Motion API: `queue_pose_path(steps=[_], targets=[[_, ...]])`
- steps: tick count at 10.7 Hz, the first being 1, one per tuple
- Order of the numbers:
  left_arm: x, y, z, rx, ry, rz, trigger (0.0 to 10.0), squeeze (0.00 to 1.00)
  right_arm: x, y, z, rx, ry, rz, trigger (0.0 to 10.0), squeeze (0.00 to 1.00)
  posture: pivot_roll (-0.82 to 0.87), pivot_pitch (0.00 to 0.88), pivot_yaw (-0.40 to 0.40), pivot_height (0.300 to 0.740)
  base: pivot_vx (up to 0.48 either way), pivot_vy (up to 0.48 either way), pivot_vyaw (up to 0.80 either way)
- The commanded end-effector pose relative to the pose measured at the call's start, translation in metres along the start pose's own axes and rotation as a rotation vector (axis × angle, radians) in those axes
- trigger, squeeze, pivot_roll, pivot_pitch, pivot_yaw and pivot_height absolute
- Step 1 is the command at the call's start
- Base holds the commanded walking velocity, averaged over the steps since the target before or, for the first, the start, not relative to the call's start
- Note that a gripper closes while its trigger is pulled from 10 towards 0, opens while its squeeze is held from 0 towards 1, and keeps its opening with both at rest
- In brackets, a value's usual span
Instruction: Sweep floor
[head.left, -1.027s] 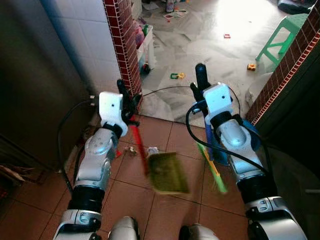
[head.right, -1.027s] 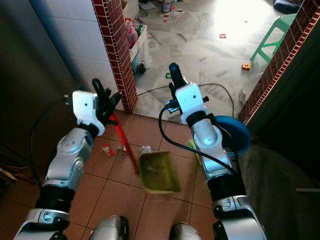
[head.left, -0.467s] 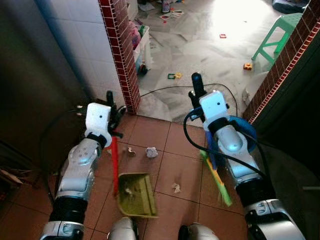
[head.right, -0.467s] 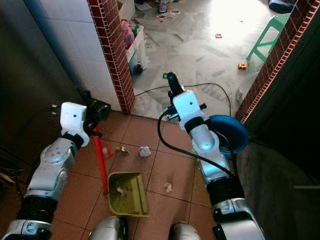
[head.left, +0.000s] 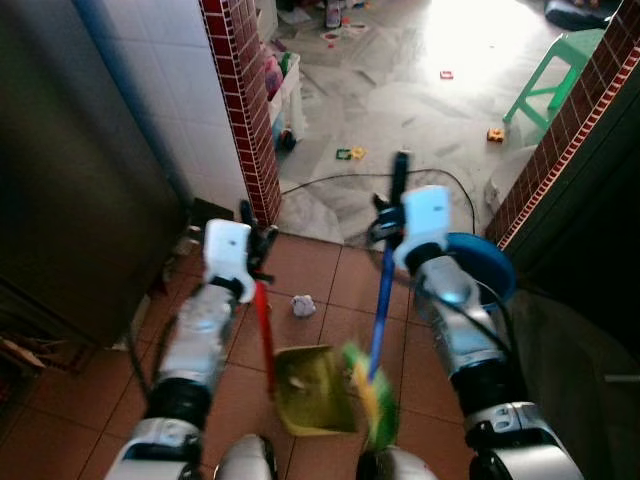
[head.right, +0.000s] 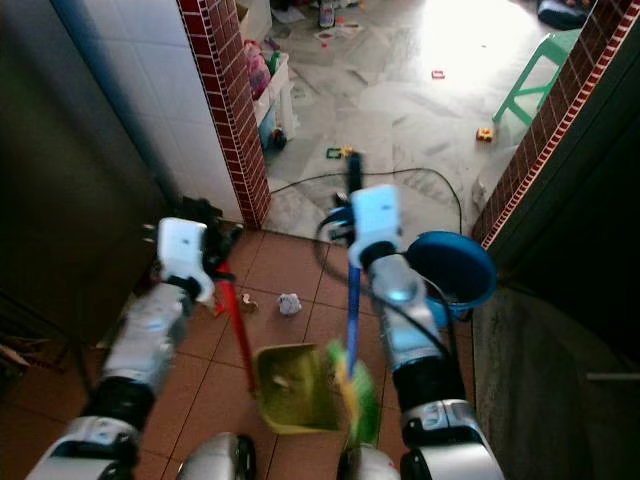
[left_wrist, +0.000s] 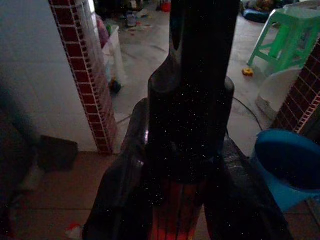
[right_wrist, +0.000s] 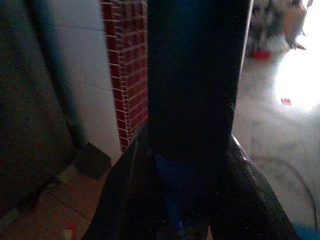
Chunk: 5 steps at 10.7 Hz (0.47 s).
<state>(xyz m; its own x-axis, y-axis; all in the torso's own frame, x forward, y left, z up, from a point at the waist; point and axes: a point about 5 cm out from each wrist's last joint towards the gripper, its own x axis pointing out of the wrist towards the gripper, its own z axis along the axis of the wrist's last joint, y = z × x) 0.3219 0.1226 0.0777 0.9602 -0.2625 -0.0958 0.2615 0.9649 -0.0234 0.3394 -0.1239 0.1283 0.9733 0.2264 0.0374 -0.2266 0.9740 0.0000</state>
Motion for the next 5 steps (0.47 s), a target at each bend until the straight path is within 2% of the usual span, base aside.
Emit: queue_pose_path(steps=[1,2,3,4,5], targets=[[0.0,-0.005,-0.011,-0.001,0.045,-0.015,10.0,0.0,0.004,-0.002,0.011,0.107,-0.021,-0.017,10.0,0.0,-0.05,0.056,0.024,0.74,0.0,0.0,0.0],[0.0,-0.007,-0.012,-0.006,0.044,-0.017,10.0,0.0,0.006,-0.003,0.016,0.214,-0.026,-0.028,10.0,0.0,-0.06,0.057,0.023,0.74,0.0,0.0,0.0],[0.001,-0.005,-0.014,-0.015,0.042,-0.011,10.0,0.0,0.011,0.002,0.034,0.34,-0.07,0.023,10.0,0.0,-0.06,0.055,0.024,0.74,0.0,0.0,0.0],[0.002,-0.003,-0.014,-0.022,0.043,-0.005,10.0,0.0,0.016,0.012,0.06,0.383,-0.14,0.123,10.0,0.0,-0.06,0.053,0.025,0.74,0.0,0.0,0.0],[0.003,-0.003,-0.015,-0.022,0.042,-0.003,10.0,0.0,0.018,0.015,0.077,0.375,-0.194,0.175,10.0,0.0,-0.06,0.049,0.025,0.74,0.0,0.0,0.0]])
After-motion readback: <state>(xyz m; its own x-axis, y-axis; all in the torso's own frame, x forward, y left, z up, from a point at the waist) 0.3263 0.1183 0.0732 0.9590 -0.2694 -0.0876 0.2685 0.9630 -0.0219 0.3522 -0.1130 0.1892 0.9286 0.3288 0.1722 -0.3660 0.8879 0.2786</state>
